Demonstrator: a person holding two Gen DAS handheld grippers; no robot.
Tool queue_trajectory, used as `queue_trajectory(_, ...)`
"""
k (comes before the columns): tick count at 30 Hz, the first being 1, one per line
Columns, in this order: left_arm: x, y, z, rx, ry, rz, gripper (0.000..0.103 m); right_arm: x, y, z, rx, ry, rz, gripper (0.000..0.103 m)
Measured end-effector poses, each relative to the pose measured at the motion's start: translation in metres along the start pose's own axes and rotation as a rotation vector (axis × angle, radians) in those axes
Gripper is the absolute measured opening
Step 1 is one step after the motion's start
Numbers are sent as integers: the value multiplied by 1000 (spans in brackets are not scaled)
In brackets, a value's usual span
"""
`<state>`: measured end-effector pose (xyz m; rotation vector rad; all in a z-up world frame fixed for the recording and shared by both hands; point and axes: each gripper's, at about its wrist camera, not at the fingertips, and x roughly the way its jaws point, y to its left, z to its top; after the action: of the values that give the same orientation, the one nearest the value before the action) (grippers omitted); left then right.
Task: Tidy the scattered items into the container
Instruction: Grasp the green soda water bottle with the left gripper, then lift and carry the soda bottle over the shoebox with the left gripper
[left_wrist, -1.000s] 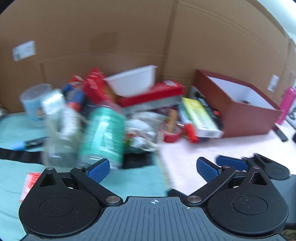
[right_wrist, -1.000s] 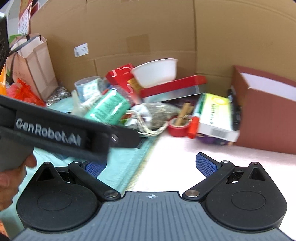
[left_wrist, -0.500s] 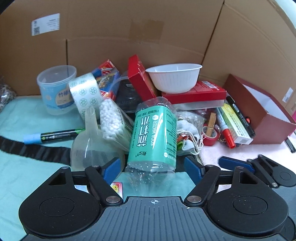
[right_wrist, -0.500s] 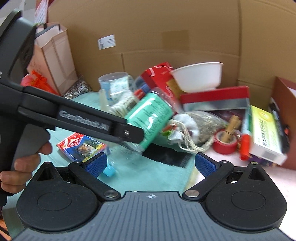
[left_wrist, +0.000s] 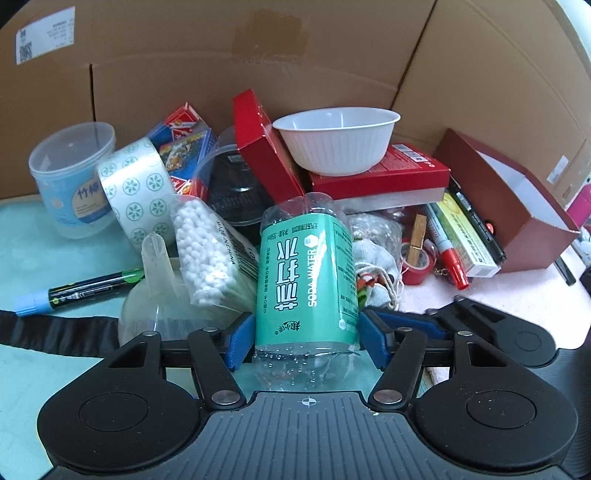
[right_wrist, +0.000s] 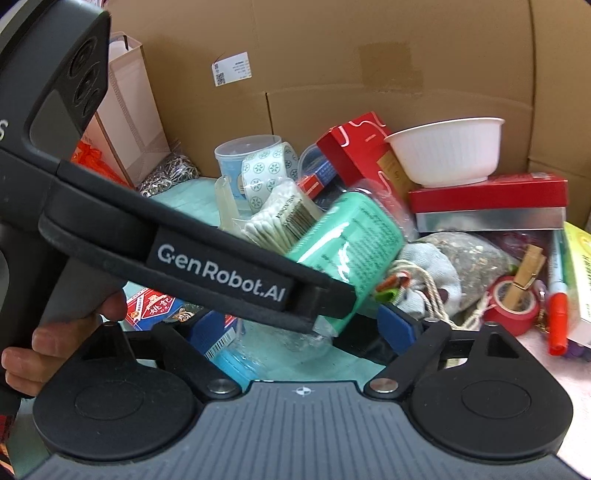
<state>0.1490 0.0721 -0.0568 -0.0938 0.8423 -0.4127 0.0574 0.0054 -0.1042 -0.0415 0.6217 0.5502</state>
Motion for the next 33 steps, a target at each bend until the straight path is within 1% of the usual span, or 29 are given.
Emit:
queue_trajectory(2,0,-2,-1,9,-1,4,64,3,-2,0,4,15,6,78)
queue_trajectory(3,0,-3,-2,11,0,3,64,3,-3,-1,5,18,13,77)
queue_trajectory(5,-1,-5,-2,7,2,-8,64,1,-7,-2,17,32,28,72)
queue_trajectory(8,-3,-12,-4,-1,8,-29,64,-7,-10,-4,4,44,32,70)
queue_trajectory(14,-11,-30,-11,14,14,-93,64,-34,-17,-12,-8,54,39,68)
queue_trajectory(17,-10,-36,-12,18,22,-126,68,-45,-21,-17,0,53,40,68)
queue_trajectory(22,1,-42,-12,10,40,-104,70,-46,-27,-22,24,65,27,67)
queue_trajectory(23,2,-41,-13,7,43,-105,65,-46,-27,-23,32,63,25,68)
queue_trajectory(24,1,-41,-13,5,42,-108,63,-46,-28,-23,40,61,24,69)
queue_trajectory(30,-1,-41,-12,14,40,-77,63,-41,-28,-22,59,47,34,69)
queue_trajectory(32,-2,-41,-11,9,42,-77,63,-42,-28,-22,61,46,50,65)
queue_trajectory(33,-3,-42,-11,11,41,-76,63,-43,-28,-22,61,46,52,65)
